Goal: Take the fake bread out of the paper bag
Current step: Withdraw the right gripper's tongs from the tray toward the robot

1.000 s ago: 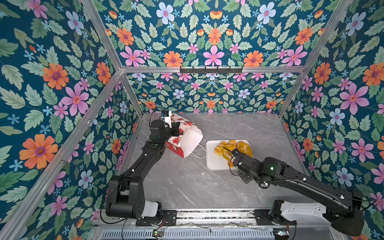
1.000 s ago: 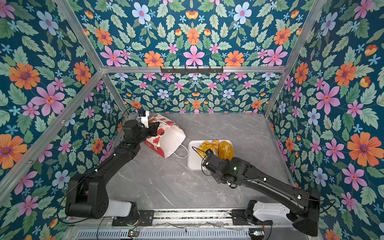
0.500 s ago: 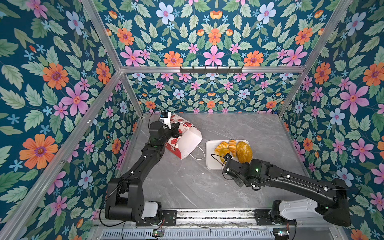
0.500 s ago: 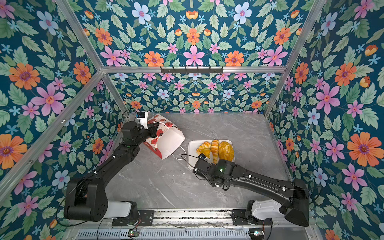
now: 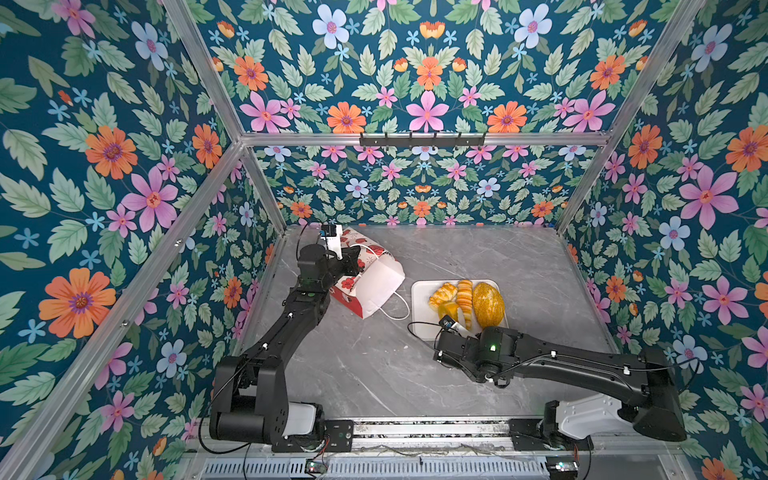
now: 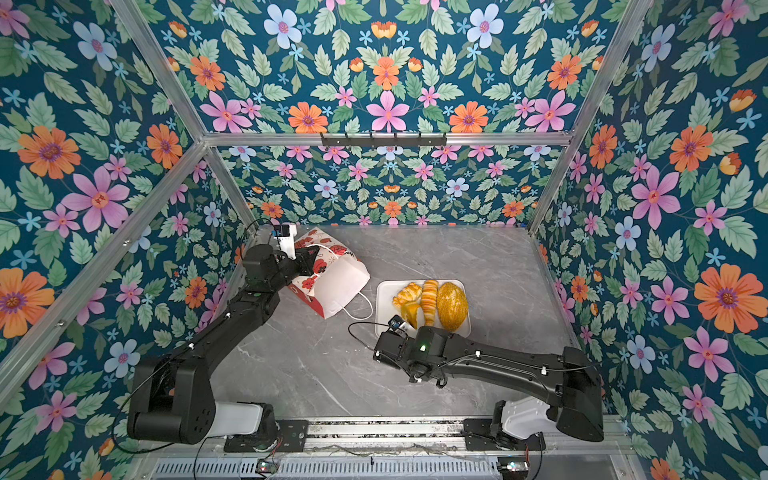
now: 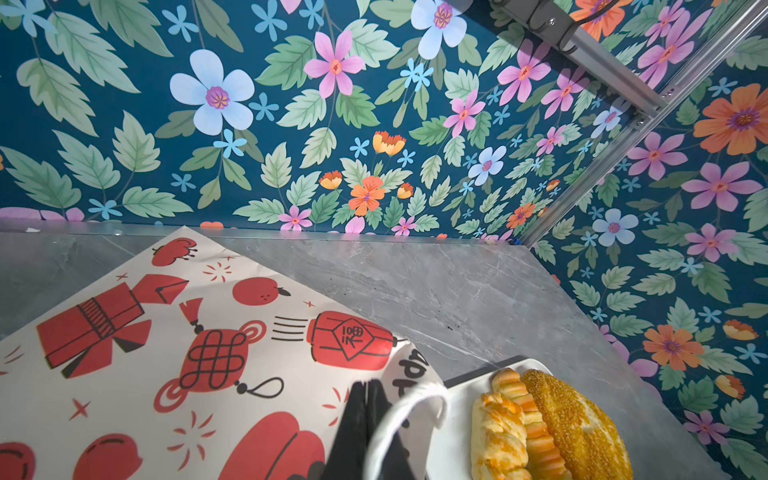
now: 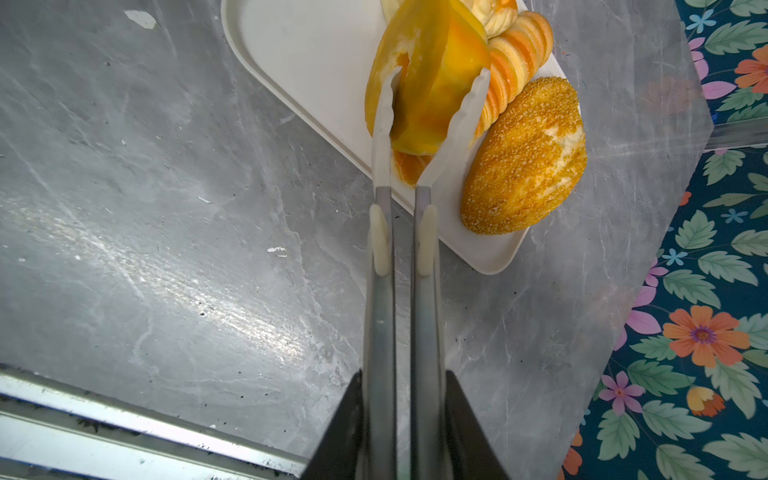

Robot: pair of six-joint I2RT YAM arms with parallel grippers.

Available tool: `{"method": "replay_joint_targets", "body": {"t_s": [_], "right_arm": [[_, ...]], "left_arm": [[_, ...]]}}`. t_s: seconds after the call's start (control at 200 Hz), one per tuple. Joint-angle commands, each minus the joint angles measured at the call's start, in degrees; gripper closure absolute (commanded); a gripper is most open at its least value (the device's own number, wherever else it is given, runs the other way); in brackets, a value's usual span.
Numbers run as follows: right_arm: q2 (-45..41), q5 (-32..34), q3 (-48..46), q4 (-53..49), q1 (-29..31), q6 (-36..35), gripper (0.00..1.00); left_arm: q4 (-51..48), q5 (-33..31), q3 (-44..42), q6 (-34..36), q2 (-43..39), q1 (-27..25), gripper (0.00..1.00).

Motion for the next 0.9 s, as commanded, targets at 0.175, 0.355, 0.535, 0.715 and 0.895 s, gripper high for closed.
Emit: {"method": "replay_joint_targets", "body": {"t_s": [0.175,0.355,0.535,0.715,0.895], "right_arm": [[5.45,2.21,2.09,-2.9,2.76,4.85,0.93],[4.97,0.36,2.4,-0.72,3.84,5.92,0.9],[3.65,-1.76,2.95,1.77,4.6,6.05,0.89],[3.04,-3.65,2.78,4.31,5.08,6.36,0.88],[4.18,-0.04,2.35,1.9,5.24,7.69,0.9]], "left_arm": [[2.15,1.05,0.01,-0.23,-0.14,0.12,1.0],[2.48,1.34,-0.25,-0.33,-0.25,0.17,1.0],[2.7,1.54,-0.51,-0.58,-0.16,0.12,1.0],[3.03,1.61,-0.61,-0.76,-0.13,0.12,1.0],[3.57,2.03,-0.75,-0.94,0.28,0.12,1.0]]}}
